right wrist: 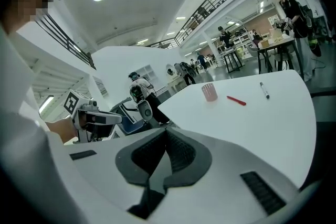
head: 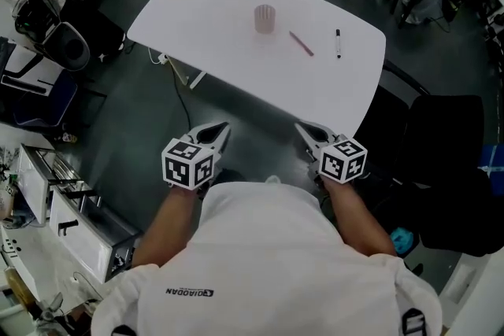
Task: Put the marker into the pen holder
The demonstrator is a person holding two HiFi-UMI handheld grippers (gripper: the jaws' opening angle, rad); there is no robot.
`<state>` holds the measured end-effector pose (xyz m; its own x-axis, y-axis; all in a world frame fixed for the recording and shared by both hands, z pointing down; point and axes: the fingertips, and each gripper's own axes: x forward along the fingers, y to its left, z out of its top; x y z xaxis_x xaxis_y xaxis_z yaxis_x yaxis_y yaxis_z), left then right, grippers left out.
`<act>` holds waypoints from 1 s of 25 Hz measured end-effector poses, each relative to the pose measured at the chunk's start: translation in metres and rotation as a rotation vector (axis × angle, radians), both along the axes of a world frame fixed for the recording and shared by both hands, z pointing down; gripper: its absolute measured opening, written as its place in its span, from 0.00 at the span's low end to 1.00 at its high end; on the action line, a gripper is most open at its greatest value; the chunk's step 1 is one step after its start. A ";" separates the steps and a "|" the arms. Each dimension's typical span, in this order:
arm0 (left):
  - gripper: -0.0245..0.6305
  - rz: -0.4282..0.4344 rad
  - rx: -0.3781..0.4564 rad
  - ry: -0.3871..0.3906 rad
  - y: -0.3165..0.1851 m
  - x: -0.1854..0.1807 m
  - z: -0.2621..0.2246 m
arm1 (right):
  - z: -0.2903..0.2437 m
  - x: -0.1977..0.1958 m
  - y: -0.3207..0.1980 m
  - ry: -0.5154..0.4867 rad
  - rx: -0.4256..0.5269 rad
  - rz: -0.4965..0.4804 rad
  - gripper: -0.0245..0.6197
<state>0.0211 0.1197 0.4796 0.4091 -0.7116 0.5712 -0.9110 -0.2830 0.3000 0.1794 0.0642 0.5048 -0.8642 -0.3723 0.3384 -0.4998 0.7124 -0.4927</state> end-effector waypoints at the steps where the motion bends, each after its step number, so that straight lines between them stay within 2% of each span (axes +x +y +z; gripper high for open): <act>1: 0.08 0.003 -0.006 0.003 -0.004 -0.001 0.001 | 0.002 -0.002 -0.002 0.004 -0.004 -0.002 0.07; 7: 0.08 0.052 -0.015 -0.005 -0.044 -0.018 0.012 | 0.018 -0.012 -0.023 0.036 -0.015 0.024 0.07; 14: 0.08 0.164 0.012 -0.009 -0.131 -0.047 0.013 | 0.022 -0.035 -0.083 0.056 0.004 0.147 0.07; 19: 0.08 0.266 0.027 -0.004 -0.191 -0.063 0.008 | 0.017 -0.071 -0.123 0.099 0.028 0.185 0.07; 25: 0.08 0.376 0.013 -0.002 -0.230 -0.102 0.012 | 0.007 -0.126 -0.166 0.132 0.049 0.240 0.07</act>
